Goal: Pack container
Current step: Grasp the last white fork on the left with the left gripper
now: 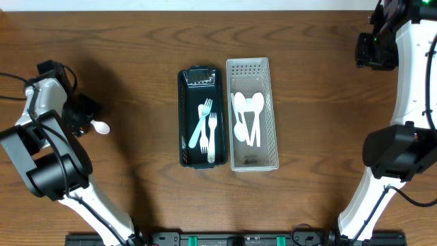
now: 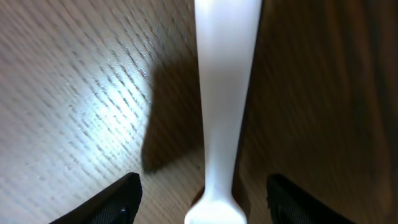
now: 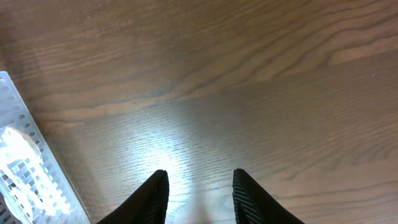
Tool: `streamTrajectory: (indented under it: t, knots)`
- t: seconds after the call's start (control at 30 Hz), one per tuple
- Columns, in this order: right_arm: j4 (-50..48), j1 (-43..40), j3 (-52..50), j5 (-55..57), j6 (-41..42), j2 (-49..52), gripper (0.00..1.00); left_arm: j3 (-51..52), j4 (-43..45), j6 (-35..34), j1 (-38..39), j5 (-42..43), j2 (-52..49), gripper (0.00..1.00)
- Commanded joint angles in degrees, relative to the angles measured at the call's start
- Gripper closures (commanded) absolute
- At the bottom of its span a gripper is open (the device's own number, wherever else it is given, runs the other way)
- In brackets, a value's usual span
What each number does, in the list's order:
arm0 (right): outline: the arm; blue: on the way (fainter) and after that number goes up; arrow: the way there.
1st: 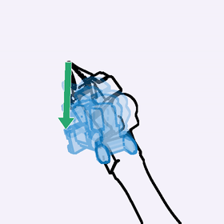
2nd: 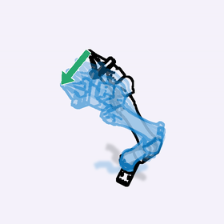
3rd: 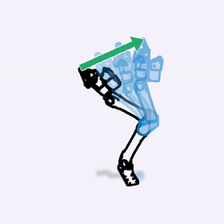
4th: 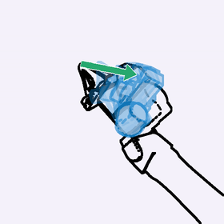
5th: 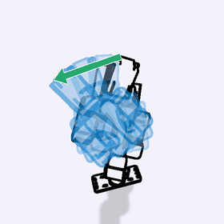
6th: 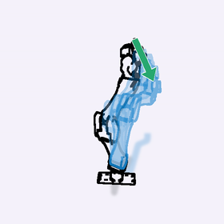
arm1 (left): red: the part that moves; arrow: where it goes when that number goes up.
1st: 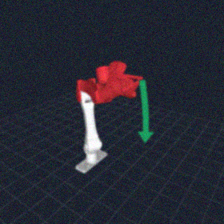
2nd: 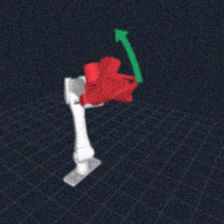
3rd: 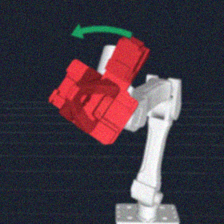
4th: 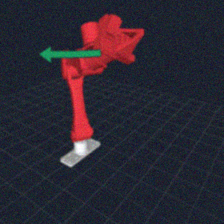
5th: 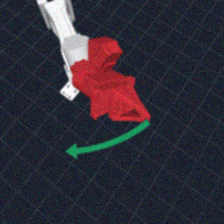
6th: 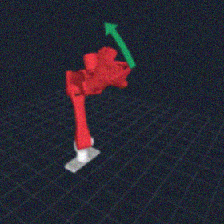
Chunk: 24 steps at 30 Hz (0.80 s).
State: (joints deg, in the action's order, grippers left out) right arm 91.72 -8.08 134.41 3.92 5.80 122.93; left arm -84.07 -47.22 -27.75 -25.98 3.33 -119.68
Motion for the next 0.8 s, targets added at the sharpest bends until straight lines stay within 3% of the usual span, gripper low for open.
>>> streamTrajectory:
  t: [0.0, 0.2, 0.77]
  knots:
    - [0.2, 0.2, 1.0, 0.5, 0.4, -1.7, 0.63, 0.0, 0.5, -0.9, 0.1, 0.5, -0.6, 0.35]
    - [0.3, 0.2, 1.0, 0.5, 0.6, -1.7, 0.63, 0.0, 0.8, -1.7, 0.2, 0.1, -1.0, 0.40]
    - [1.7, 0.2, 1.0, 0.2, 1.0, -1.7, 0.63, 0.2, 0.5, -3.0, 2.8, -4.4, -4.0, 0.39]
